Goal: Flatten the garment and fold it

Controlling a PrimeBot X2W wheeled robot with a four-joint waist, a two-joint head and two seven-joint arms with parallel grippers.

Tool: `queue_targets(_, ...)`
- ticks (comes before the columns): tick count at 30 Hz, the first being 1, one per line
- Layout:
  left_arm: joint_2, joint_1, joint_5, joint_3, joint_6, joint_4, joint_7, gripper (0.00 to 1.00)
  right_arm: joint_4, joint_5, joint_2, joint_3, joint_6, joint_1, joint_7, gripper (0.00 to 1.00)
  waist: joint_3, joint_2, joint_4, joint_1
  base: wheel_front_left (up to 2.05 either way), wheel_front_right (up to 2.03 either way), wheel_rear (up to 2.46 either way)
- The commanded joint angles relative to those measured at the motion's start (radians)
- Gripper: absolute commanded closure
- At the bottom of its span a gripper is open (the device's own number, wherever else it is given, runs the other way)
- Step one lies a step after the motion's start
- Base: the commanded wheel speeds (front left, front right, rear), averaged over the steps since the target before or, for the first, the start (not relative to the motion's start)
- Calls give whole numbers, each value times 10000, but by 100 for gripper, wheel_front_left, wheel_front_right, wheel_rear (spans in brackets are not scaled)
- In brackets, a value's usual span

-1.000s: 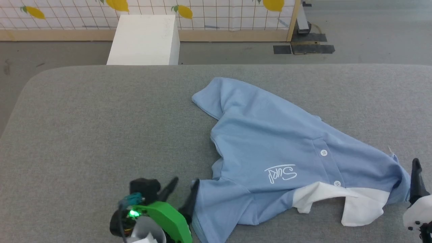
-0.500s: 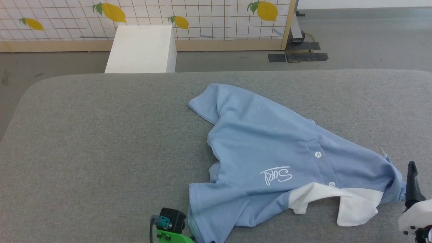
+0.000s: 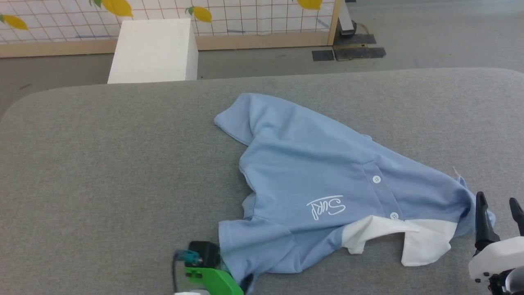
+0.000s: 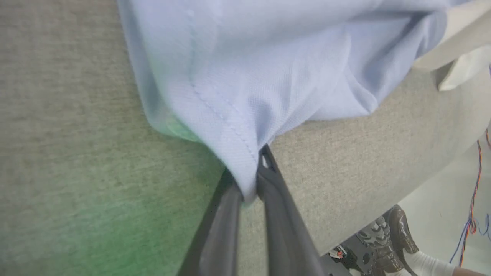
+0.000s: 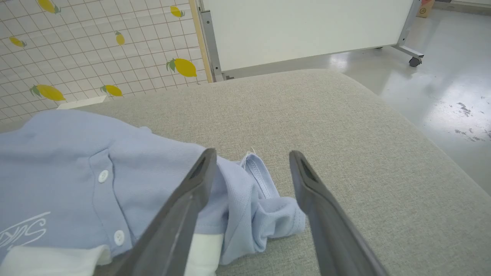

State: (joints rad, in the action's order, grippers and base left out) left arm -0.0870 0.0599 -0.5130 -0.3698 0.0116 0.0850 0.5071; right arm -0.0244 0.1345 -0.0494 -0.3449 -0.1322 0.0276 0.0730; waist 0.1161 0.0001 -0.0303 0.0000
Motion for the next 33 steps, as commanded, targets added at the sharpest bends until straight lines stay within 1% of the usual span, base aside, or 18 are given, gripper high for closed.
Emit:
queue_targets(1,0,-101,-129,346,206,83,-335,100,45,93,-8,31,15,111,-34,0,42,-1,-22,0,0,0,0)
queue_targets(6,-460,-63,-221,1861,808,-319,-1677,100,170,105,-8,-57,15,210,268,0,40,-1,80,0,0,0,0)
queue_targets(9,-785,23,-215,2698,1150,-547,-2346,100,174,173,-8,-161,15,292,826,0,15,-1,178,0,0,0,0)
queue_targets(12,-1017,130,-254,3246,1327,-609,-2748,100,80,264,-8,-206,15,381,1528,0,9,-1,253,0,0,0,0)
queue_targets(15,-1090,199,-290,3480,1400,-572,-2969,100,-209,283,-8,-164,15,451,2403,0,16,-1,314,0,0,0,0)
queue_targets(18,-1067,218,-329,3517,1416,-499,-3066,100,-658,604,-8,193,15,483,3479,0,72,-1,368,0,0,0,0)
queue_targets(22,-961,184,-371,3406,1400,-453,-3085,100,-1148,901,-8,620,15,466,4667,0,176,-1,447,0,0,0,0)
queue_targets(27,-908,112,-400,3281,1360,-386,-3068,100,-1412,985,-8,969,15,480,6016,0,295,-1,500,0,0,0,0)
queue_targets(28,-910,95,-403,3256,1346,-363,-3060,100,-1426,987,-8,1073,15,512,6341,20,312,-1,512,0,0,0,0)
queue_targets(29,-917,83,-404,3231,1330,-341,-3044,100,-1400,959,-8,1153,15,541,6575,56,322,-1,521,0,0,0,0)
queue_targets(30,-921,67,-412,3210,1314,-316,-3033,100,-1331,920,-8,1231,15,570,6809,85,329,-1,532,0,0,0,0)
queue_targets(31,-925,56,-420,3201,1304,-298,-3032,100,-1254,867,-8,1254,15,592,6953,100,331,-1,536,0,0,0,0)
queue_targets(33,-947,49,-438,3170,1270,-248,-3006,100,-1051,747,-8,1297,15,646,7298,100,321,-1,532,0,0,0,0)
